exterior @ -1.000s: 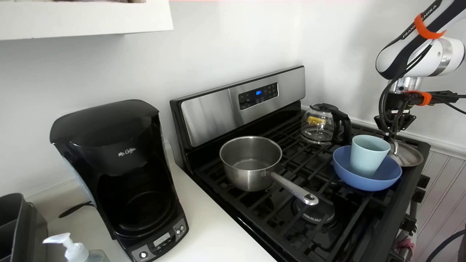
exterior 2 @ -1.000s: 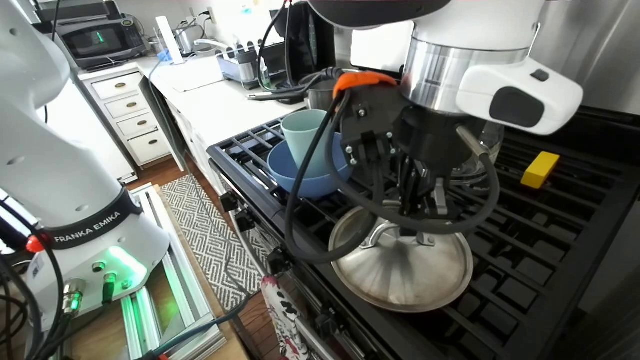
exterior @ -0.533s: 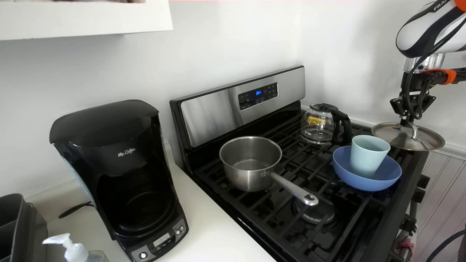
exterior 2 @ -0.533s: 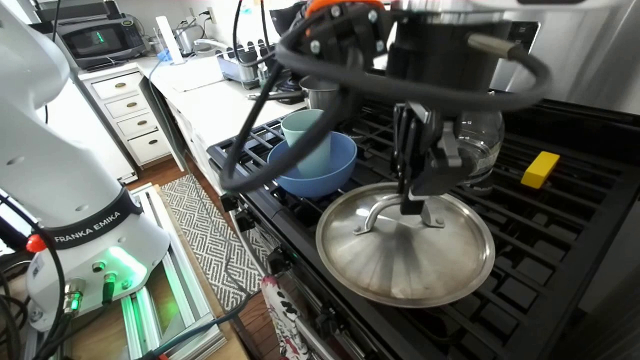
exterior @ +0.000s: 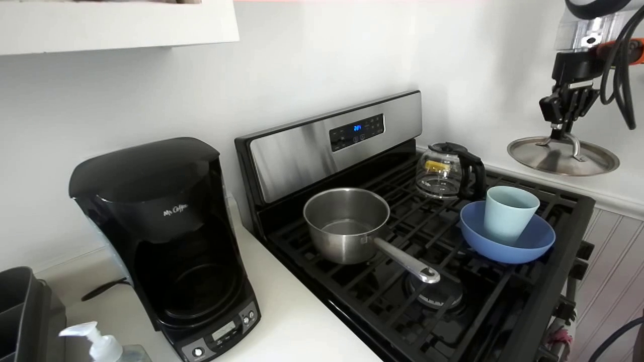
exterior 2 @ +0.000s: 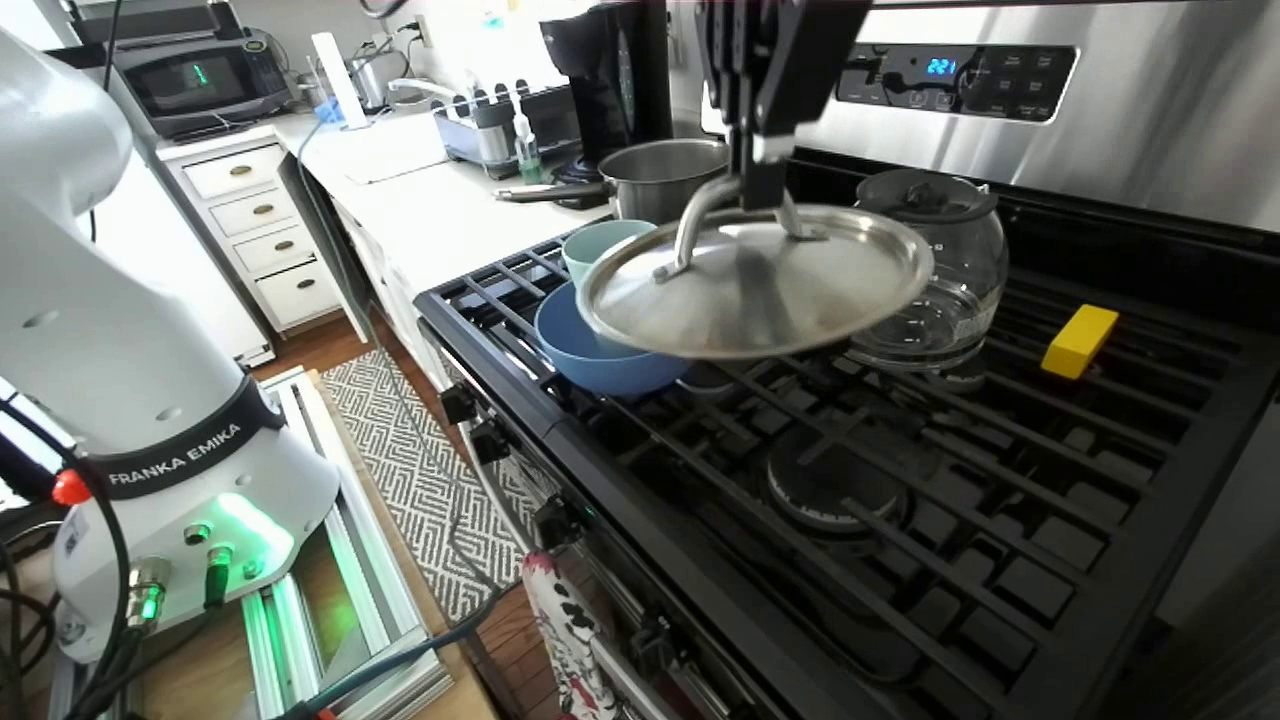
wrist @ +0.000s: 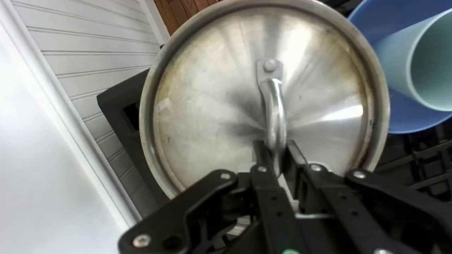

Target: Put the silver lid on the silver pot

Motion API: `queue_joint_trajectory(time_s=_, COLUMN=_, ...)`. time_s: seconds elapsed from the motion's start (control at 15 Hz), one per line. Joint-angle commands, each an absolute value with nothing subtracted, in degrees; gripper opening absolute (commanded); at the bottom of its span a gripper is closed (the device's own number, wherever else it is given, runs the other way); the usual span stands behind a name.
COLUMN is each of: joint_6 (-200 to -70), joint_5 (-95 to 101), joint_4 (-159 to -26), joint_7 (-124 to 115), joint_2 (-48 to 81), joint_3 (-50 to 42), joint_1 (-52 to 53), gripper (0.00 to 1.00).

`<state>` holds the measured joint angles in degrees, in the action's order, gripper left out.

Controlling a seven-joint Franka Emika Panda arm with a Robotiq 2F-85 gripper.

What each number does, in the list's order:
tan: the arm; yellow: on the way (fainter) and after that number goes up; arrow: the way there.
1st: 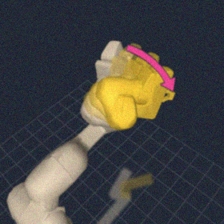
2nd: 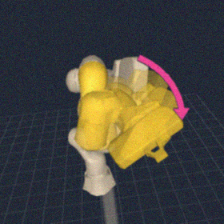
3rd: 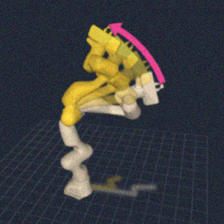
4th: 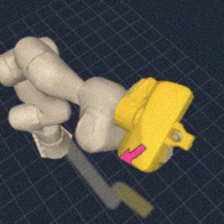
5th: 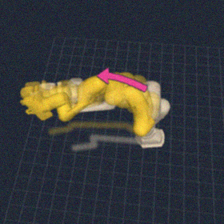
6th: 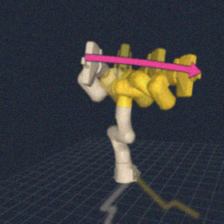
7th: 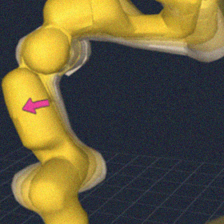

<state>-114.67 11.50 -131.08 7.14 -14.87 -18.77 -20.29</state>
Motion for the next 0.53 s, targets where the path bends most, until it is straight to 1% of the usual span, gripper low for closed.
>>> queue_joint_trajectory(time_s=0.0, joint_6=-109.94, joint_5=13.4, joint_4=-134.95, joint_7=8.78, joint_2=-24.41, joint_3=-15.07, joint_1=-17.3, gripper=0.04)
queue_joint_trajectory(time_s=0.2, joint_6=-106.34, joint_5=12.0, joint_4=-134.44, joint_7=12.77, joint_2=-24.93, joint_3=-14.29, joint_1=-14.59, gripper=0.04)
queue_joint_trajectory(time_s=0.27, joint_6=-107.35, joint_5=11.85, joint_4=-133.43, joint_7=9.96, joint_2=-23.6, joint_3=-14.45, joint_1=-14.88, gripper=0.15)
queue_joint_trajectory(time_s=0.47, joint_6=-106.8, joint_5=11.83, joint_4=-133.87, joint_7=11.13, joint_2=-24.05, joint_3=-14.27, joint_1=-14.13, gripper=0.15)
